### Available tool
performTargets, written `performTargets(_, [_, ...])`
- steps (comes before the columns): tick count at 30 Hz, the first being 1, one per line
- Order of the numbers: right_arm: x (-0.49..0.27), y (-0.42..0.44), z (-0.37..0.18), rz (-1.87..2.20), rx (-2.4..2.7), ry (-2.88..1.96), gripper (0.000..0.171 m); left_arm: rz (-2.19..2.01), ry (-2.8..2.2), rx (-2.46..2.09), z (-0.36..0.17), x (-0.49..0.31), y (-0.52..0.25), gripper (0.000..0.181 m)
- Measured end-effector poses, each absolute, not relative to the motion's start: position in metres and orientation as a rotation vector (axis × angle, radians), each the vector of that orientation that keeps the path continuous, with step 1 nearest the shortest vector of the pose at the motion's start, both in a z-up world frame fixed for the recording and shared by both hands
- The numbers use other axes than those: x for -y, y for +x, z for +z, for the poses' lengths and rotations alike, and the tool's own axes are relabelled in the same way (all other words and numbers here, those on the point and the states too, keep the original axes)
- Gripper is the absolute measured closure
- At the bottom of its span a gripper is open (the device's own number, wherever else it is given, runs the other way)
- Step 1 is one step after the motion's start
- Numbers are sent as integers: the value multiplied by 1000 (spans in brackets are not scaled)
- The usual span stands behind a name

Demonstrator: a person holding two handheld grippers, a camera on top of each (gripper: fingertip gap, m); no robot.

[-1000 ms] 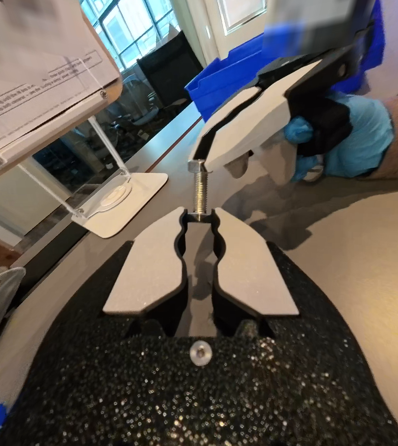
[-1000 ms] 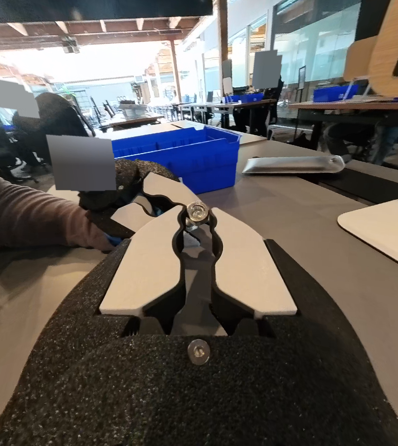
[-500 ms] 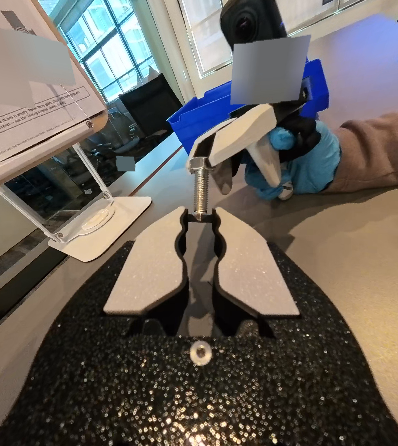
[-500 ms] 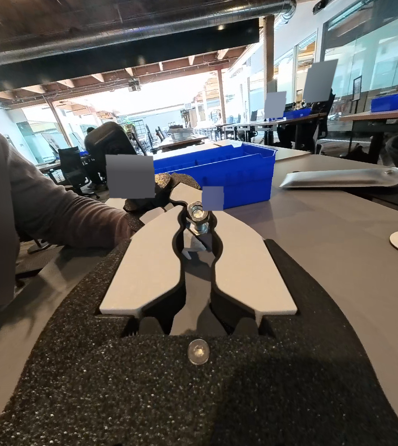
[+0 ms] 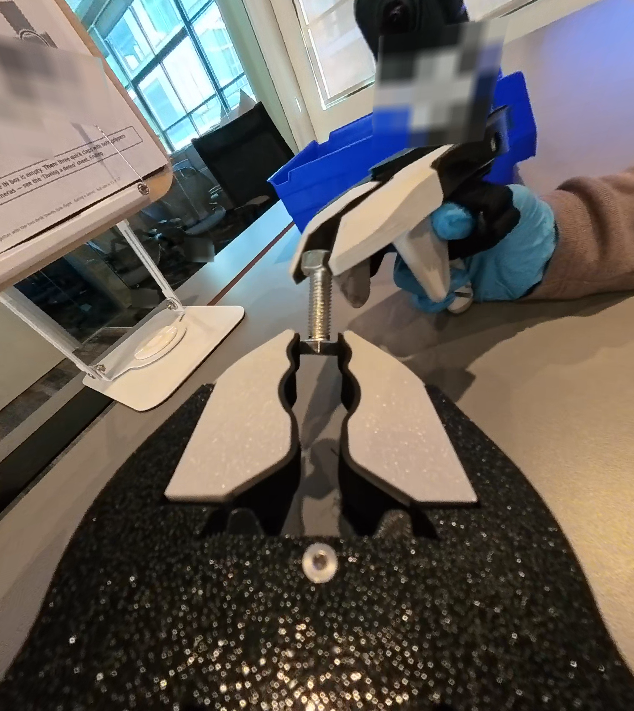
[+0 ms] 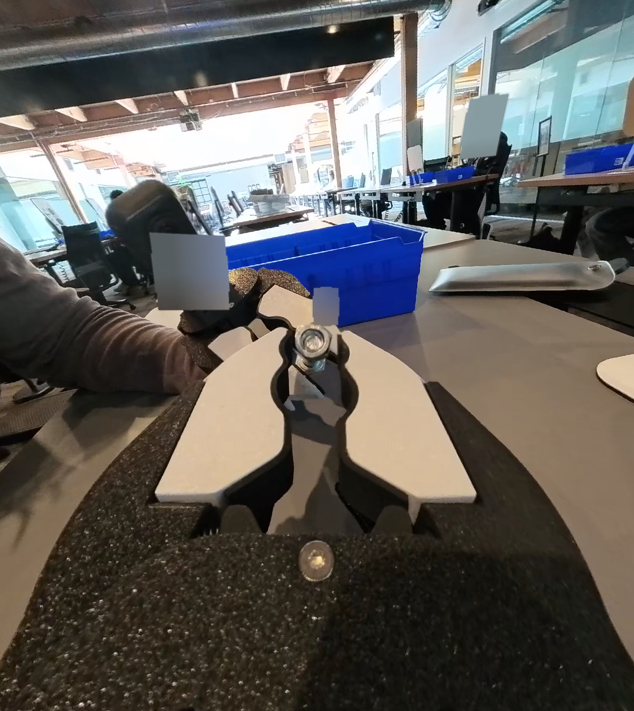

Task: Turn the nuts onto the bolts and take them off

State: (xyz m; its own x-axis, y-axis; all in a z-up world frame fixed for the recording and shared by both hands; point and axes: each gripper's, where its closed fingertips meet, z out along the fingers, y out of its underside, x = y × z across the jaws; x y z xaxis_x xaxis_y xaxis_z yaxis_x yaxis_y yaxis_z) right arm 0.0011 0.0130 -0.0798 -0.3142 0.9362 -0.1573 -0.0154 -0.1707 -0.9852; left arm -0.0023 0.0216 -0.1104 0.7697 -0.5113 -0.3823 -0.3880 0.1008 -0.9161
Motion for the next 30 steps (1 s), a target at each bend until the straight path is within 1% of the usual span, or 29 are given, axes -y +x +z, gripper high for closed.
performTargets(8, [-14,0,-79,1591,1313,-1134,148,-107,-1517,-764,-111,-22,-2,163])
performTargets(11, [-13,0,-78,1601,1313,-1128,151,-99,-1519,-770,-112,-22,-1,163])
performTargets(17, [-13,0,-78,1607,1311,-1129,152,-101,-1518,-769,-112,-22,-1,163])
performTargets(30, [-11,-1,-77,1575,1313,-1102,149,-96,-1517,-777,-112,-22,-1,163])
